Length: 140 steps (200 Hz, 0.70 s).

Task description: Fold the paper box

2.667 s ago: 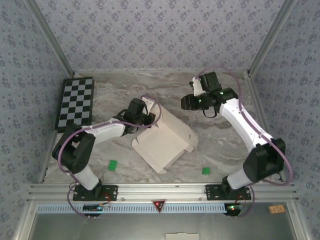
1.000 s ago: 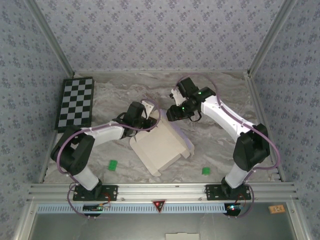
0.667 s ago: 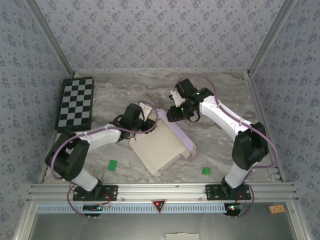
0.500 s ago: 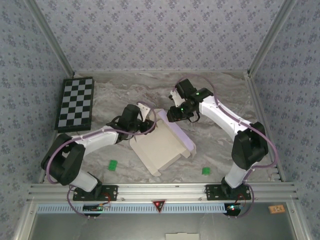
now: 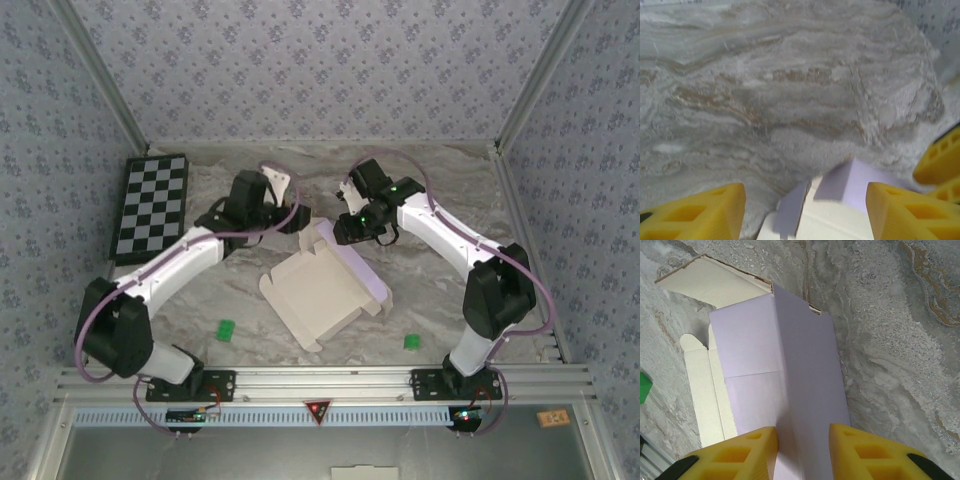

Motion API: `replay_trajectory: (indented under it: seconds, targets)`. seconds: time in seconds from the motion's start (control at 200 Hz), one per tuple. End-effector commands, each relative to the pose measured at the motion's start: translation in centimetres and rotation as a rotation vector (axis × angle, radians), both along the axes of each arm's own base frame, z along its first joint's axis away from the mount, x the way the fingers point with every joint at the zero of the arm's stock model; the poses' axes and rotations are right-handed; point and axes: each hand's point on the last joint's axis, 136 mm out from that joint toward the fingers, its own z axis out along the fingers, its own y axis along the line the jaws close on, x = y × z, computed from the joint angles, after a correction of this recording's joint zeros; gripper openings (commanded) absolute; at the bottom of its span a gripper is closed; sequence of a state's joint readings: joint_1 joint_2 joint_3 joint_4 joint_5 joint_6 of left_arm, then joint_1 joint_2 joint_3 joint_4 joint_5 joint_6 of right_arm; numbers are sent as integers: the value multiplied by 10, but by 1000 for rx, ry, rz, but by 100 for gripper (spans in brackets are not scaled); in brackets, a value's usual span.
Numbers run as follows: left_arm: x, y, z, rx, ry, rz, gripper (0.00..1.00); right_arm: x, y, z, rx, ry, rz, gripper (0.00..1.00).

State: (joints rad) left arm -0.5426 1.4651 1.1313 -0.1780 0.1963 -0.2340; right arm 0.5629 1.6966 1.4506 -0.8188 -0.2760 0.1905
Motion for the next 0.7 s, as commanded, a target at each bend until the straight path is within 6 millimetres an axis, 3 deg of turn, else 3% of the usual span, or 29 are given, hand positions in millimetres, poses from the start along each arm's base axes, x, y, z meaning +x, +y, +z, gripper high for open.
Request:
replay_trajectory:
  seconds: [0.0, 0.305, 0.695]
  targets:
    - [-8, -6, -23, 39, 189, -46, 66, -11, -3, -24, -55, 63, 11, 34]
    - [-9, -39, -61, 11, 439, -167, 68, -10, -2, -28, -54, 72, 4, 34]
    - [-24, -45, -63, -51, 553, -168, 49, -8, 0, -33, -53, 81, 0, 33]
